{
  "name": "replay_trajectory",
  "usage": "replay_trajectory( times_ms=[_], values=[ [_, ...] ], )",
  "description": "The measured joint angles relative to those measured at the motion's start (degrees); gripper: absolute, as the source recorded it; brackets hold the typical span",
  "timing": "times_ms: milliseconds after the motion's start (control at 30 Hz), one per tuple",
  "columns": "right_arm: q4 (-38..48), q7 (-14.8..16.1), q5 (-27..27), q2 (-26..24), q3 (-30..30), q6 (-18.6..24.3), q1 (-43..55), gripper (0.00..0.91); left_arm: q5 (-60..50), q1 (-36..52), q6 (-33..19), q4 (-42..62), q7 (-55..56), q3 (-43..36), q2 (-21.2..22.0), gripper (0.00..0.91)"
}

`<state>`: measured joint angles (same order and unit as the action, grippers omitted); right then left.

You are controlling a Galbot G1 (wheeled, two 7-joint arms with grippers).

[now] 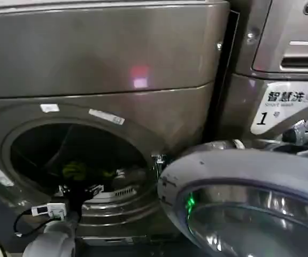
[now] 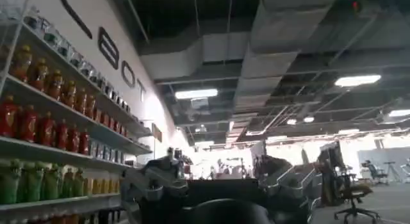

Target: Grasp the clothes from the dryer.

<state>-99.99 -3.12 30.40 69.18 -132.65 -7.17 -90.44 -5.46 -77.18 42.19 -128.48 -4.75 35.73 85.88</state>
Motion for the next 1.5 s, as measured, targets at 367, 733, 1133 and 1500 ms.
replay_trajectory(
  times_ms=[367, 733, 1133, 1500],
  values=[
    [-0.6, 0.0, -0.4, 0.1, 0.8, 0.0, 0.5, 0.907, -20.7, 7.8, 0.0, 6.4, -17.6, 1.6, -2.2, 0.907],
    [-0.9, 0.1, -0.6, 0.0, 0.8, 0.1, 0.2, 0.907, -52.2, 18.5, -4.2, 15.6, -44.9, 2.5, -4.3, 0.907],
    [-0.8, 0.1, -0.6, 0.1, 1.1, 0.3, 0.4, 0.907, -67.1, 28.8, -38.9, 24.8, -64.4, 1.3, -7.7, 0.907],
    [-0.2, 0.2, -0.7, -0.2, 1.5, 0.6, 0.8, 0.907, -69.3, 34.3, -53.2, 32.4, -69.8, -0.8, -10.5, 0.907]
  ],
)
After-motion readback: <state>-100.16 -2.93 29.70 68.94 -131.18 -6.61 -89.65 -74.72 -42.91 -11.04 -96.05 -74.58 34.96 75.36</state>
